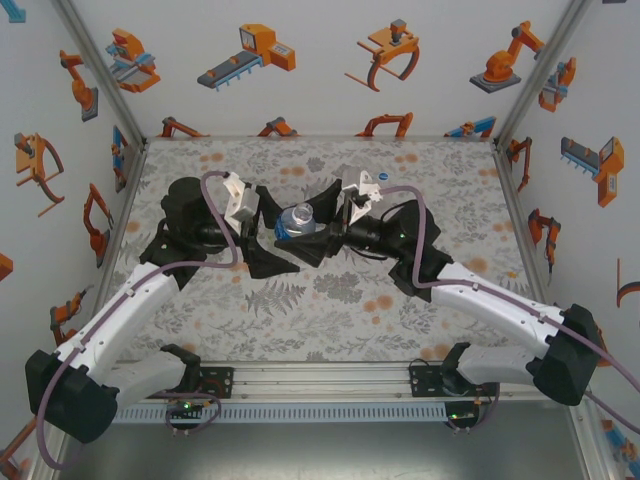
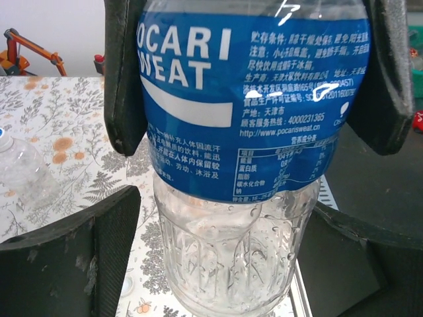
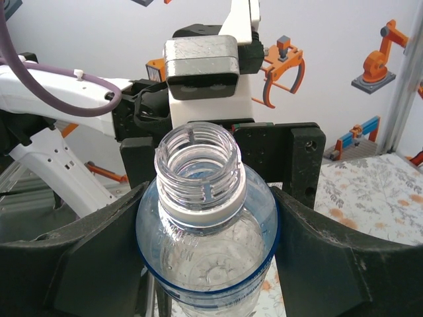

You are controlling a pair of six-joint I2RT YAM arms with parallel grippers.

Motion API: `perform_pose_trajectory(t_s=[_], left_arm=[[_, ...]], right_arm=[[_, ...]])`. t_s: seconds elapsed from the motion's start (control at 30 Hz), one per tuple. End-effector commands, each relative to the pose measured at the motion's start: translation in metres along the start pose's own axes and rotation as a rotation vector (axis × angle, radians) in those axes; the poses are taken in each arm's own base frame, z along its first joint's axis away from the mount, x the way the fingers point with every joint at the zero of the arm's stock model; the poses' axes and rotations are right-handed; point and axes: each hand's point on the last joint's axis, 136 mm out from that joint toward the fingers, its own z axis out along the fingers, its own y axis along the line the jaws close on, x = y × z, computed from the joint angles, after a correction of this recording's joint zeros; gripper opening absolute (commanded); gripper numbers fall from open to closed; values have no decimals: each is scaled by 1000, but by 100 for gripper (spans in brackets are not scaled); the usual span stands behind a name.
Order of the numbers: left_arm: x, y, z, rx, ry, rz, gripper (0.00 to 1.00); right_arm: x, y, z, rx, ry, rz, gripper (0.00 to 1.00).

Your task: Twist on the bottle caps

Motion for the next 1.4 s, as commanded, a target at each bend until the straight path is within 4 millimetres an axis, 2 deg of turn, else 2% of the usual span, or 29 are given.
perform_pose_trajectory(t_s=[0.0, 0.13, 0.27, 0.7, 0.73, 0.9, 0.97, 1.23, 1.37], left_arm=[[-4, -6, 0, 23, -14, 16, 82], [-4, -5, 1, 24, -12, 12, 76], [-3, -4, 1, 26, -10, 6, 75], [0, -2, 2, 19, 5, 3, 52], [0, -2, 1, 14, 7, 4, 50], [0, 6, -3, -45, 17, 15, 40], [1, 11, -6, -83, 22, 13, 33], [2, 31, -19, -198, 33, 3, 0], [2, 38, -22, -215, 32, -13, 0]], right_arm=[[-15, 4, 0, 10, -61, -69, 0], [-12, 4, 2, 36, -64, -98, 0], [-7, 6, 3, 38, -60, -112, 0], [-5, 4, -1, 64, -48, -131, 0], [-6, 3, -2, 71, -47, -134, 5], [-10, -1, -8, 121, -33, -157, 51], [-13, -1, -12, 140, -24, -173, 61], [-29, -1, -33, 227, 24, -240, 64], [-28, -4, -44, 276, 56, -259, 64]])
